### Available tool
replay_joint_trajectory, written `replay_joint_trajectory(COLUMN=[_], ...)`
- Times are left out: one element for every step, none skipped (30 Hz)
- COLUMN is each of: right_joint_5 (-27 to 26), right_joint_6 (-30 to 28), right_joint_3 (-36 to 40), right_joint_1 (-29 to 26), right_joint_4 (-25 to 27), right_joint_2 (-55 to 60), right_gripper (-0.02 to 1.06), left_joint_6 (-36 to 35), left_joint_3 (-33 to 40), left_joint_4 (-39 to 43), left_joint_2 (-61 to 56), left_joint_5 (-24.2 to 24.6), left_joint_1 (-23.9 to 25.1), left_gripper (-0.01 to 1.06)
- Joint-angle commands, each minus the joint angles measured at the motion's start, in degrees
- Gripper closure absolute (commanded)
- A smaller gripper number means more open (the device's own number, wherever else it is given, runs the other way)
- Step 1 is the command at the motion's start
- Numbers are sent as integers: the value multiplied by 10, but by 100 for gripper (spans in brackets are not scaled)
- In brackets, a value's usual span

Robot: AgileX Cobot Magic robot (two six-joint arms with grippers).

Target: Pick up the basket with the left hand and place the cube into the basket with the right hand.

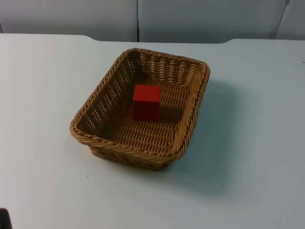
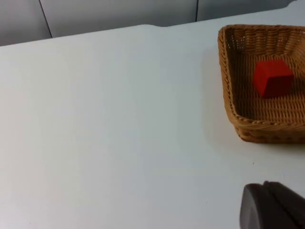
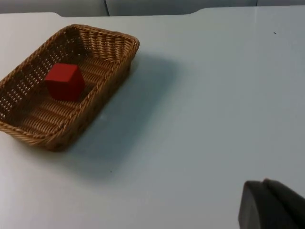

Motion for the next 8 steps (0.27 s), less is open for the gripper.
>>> replay_joint_trajectory(right_joint_5=[-6,-8,-9,-9,-12,-14,-19,-30], right_joint_6=[-7,-16,-25,-25,-33,-34,-34,-34], right_joint_3=[3,3,3,3,4,9,21,26], right_joint_1=[1,1,1,1,1,1,1,1], right_joint_4=[-1,-1,-1,-1,-1,-1,-1,1], right_joint_2=[-1,-1,-1,-1,-1,-1,-1,-1], right_gripper=[105,105,105,105,105,105,105,105], left_joint_6=[-6,-6,-6,-6,-6,-6,-6,-7], left_joint_3=[0,0,1,1,4,7,9,11], left_joint_4=[3,5,5,5,5,5,5,5], left_joint_2=[-3,-3,-3,-3,-3,-3,-3,-3], left_joint_5=[3,6,7,7,7,1,-3,-6], left_joint_1=[-6,-9,-10,-10,-10,-10,-10,-10], left_gripper=[105,105,105,105,105,105,105,105])
